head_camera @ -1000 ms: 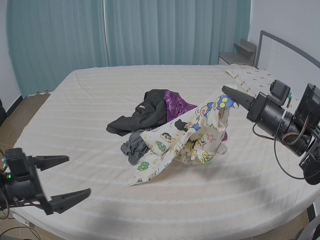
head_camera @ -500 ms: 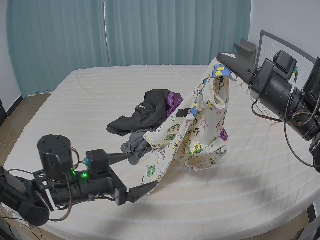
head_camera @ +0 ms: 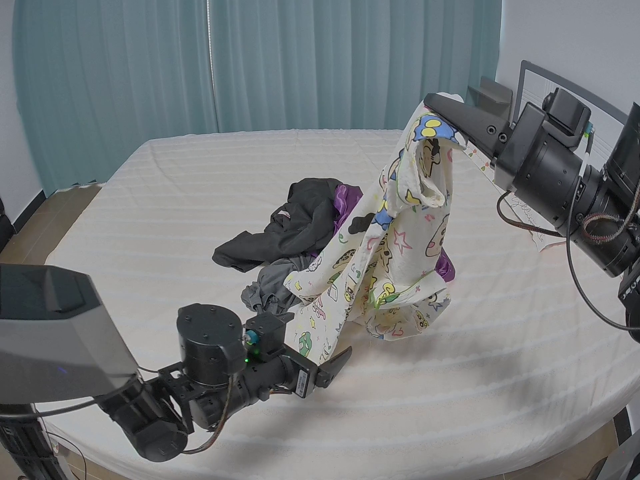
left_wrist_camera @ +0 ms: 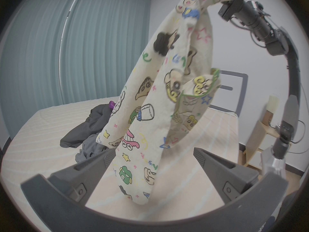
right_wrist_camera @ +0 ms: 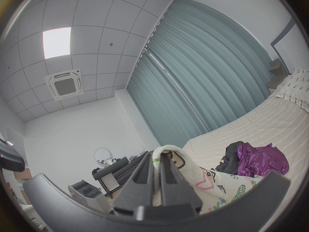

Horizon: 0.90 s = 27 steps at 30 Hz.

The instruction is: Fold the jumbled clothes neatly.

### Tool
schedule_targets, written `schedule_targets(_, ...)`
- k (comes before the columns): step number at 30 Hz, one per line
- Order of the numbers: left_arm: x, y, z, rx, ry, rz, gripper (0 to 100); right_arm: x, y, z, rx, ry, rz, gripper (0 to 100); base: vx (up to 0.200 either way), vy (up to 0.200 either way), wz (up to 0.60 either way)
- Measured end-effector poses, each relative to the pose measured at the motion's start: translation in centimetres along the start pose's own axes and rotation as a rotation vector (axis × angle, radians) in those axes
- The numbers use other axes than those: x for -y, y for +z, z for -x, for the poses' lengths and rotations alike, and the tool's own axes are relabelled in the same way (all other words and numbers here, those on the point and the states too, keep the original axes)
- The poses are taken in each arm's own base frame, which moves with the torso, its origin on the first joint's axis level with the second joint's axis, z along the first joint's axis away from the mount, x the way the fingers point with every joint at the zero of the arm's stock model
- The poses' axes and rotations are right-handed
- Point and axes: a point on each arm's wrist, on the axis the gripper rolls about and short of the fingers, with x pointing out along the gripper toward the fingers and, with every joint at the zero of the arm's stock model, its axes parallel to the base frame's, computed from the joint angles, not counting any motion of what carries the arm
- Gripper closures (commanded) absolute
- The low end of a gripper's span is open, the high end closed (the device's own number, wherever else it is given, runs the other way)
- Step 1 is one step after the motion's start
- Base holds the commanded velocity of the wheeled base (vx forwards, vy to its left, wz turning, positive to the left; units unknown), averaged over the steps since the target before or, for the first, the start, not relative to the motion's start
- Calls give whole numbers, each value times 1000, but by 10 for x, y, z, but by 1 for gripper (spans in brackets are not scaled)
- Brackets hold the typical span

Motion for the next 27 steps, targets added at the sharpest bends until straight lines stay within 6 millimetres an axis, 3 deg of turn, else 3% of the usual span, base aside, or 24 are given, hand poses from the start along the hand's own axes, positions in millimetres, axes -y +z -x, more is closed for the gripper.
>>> schedule_targets(11,1,-33,-64,39,83,33,0,-4,2,-1,8,9,-1,100,0,0,0)
schedule_targets(27,-2,-77,-80,20,102,103,0,-10,13,-6,45,31,7,100,0,0,0)
